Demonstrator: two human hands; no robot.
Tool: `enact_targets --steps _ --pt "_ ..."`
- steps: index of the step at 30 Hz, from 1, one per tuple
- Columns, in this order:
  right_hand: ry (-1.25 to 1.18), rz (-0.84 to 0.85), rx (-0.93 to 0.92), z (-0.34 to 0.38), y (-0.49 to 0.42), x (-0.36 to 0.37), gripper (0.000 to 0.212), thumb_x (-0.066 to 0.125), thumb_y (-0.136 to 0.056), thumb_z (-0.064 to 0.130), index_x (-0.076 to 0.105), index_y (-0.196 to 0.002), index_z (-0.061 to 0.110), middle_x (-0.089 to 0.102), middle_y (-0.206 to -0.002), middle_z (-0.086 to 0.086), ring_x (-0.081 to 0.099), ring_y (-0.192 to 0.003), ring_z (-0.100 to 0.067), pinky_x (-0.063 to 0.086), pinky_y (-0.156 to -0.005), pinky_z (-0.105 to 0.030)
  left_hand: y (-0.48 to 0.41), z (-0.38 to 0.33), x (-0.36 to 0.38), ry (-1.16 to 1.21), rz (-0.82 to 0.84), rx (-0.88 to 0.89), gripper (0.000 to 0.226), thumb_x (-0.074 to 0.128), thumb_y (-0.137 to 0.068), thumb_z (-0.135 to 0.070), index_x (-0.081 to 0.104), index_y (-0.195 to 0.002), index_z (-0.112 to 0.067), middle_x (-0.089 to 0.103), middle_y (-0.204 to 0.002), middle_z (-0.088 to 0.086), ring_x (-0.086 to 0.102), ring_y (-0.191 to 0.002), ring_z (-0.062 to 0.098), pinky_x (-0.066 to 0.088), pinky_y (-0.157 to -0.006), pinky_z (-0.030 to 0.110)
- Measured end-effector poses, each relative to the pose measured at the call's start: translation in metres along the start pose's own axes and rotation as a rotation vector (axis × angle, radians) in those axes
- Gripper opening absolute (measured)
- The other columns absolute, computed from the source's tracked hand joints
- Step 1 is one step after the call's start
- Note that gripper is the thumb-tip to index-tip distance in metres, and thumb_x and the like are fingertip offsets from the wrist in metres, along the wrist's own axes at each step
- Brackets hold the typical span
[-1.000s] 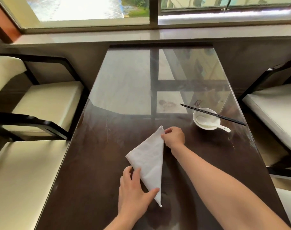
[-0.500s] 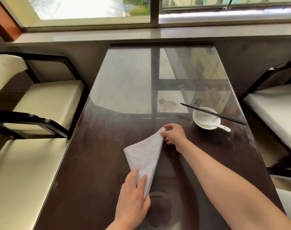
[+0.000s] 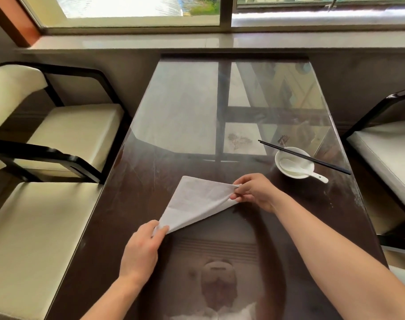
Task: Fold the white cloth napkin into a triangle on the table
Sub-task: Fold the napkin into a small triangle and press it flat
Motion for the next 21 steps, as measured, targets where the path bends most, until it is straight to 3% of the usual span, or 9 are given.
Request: enact_targets --steps 4,8,11,13,17,21 --pt "-0.04 -0.015 0.039 -0.001 0.001 0.003 0.018 0.052 -0.079 -0.021 0.063 -0.087 -0.009 0.066 -0.092 -0.031 0.073 -0.089 -0.046 0.064 -0.071 -0.036 -0.002 0.002 0.001 -0.078 -0.017 0.049 0.048 0.036 -0.075 -0.007 0.071 -0.107 -0.013 0.063 -0.105 0.013 0.063 -0.092 0.035 0.048 -0.063 0.039" --pt "-0.035 0.005 0.077 0.001 -0.001 0.004 0.009 0.068 -0.079 -0.014 0.066 -0.084 -0.007 0.068 -0.094 -0.026 0.073 -0.085 -0.039 0.063 -0.067 -0.032 -0.018 -0.029 0.003 -0.033 -0.04 0.083 0.04 0.054 -0.075 -0.01 0.067 -0.112 -0.016 0.062 -0.111 0.01 0.059 -0.1 0.03 0.046 -0.072 0.04" --pt "0.013 0.092 0.133 0.006 0.001 0.001 0.012 0.072 -0.08 -0.011 0.066 -0.084 -0.002 0.069 -0.086 -0.019 0.071 -0.079 -0.03 0.062 -0.066 -0.029 -0.041 -0.051 0.006 0.004 -0.065 0.098 0.047 0.076 -0.067 -0.007 0.067 -0.112 -0.015 0.064 -0.109 0.012 0.061 -0.096 0.032 0.046 -0.072 0.041" --pt "-0.012 0.184 0.182 0.009 0.003 -0.003 0.013 0.071 -0.084 -0.006 0.065 -0.084 0.006 0.069 -0.084 -0.014 0.071 -0.081 -0.028 0.061 -0.064 -0.029 -0.056 -0.065 0.007 -0.002 -0.082 0.115 0.047 0.08 -0.063 -0.008 0.068 -0.109 -0.015 0.064 -0.104 0.011 0.06 -0.089 0.033 0.045 -0.071 0.041" --pt "-0.111 0.259 0.268 0.006 0.002 -0.01 0.016 0.065 -0.09 -0.002 0.061 -0.084 0.012 0.067 -0.086 -0.014 0.073 -0.084 -0.033 0.062 -0.061 -0.029 -0.085 -0.092 0.007 -0.043 -0.139 0.174 0.034 0.067 -0.067 0.0 0.067 -0.097 -0.015 0.057 -0.085 0.007 0.051 -0.072 0.032 0.038 -0.063 0.04" --pt "0.128 0.253 0.295 0.005 0.0 -0.015 0.014 0.065 -0.09 -0.004 0.061 -0.09 0.008 0.064 -0.09 -0.02 0.072 -0.085 -0.037 0.064 -0.068 -0.033 -0.099 -0.103 0.015 -0.112 -0.163 0.269 0.022 0.059 -0.07 0.007 0.06 -0.079 -0.013 0.049 -0.07 0.008 0.04 -0.06 0.029 0.031 -0.057 0.038"
Point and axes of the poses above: each hand's wrist, its own y-axis away from the middle knuckle, its own x-axis out of the palm, z = x × y, the point moved 2 cm from there along -y, towards the middle knuckle
